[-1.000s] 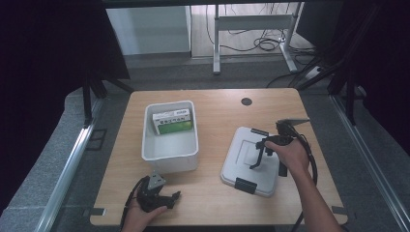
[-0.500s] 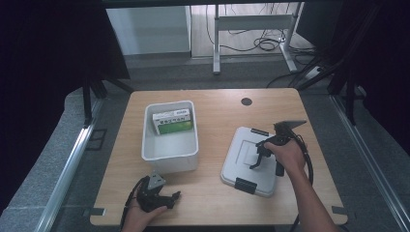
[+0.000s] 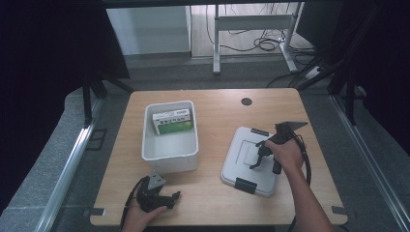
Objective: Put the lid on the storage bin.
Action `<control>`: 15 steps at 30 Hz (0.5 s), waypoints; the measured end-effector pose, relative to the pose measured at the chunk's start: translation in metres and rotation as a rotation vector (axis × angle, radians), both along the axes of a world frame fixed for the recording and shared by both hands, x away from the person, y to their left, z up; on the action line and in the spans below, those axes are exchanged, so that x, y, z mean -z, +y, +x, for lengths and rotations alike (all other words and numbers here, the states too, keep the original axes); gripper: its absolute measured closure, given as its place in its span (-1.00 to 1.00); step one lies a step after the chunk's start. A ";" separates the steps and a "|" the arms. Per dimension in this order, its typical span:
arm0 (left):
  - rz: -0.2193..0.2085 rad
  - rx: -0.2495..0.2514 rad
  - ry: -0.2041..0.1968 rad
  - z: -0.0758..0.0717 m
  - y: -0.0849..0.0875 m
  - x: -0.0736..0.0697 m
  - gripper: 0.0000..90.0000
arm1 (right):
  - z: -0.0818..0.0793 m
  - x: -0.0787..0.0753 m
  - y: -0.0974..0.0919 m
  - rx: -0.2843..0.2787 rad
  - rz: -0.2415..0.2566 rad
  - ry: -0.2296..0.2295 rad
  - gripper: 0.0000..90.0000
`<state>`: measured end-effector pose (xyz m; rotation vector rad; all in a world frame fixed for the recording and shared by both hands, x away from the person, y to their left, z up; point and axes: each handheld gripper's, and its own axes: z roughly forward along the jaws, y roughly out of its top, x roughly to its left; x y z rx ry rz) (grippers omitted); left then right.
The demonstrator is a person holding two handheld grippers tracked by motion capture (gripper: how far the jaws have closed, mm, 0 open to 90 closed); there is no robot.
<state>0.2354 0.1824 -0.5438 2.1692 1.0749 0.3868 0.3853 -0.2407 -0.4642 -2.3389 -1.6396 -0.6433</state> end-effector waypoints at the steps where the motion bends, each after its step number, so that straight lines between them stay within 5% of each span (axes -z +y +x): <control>1: 0.000 0.000 0.000 0.000 0.000 0.000 -0.71 | 0.000 0.000 0.000 0.000 0.000 0.000 0.87; 15: -0.001 -0.003 0.002 0.000 0.000 0.000 -0.72 | -0.002 -0.011 -0.003 -0.001 0.040 -0.005 0.88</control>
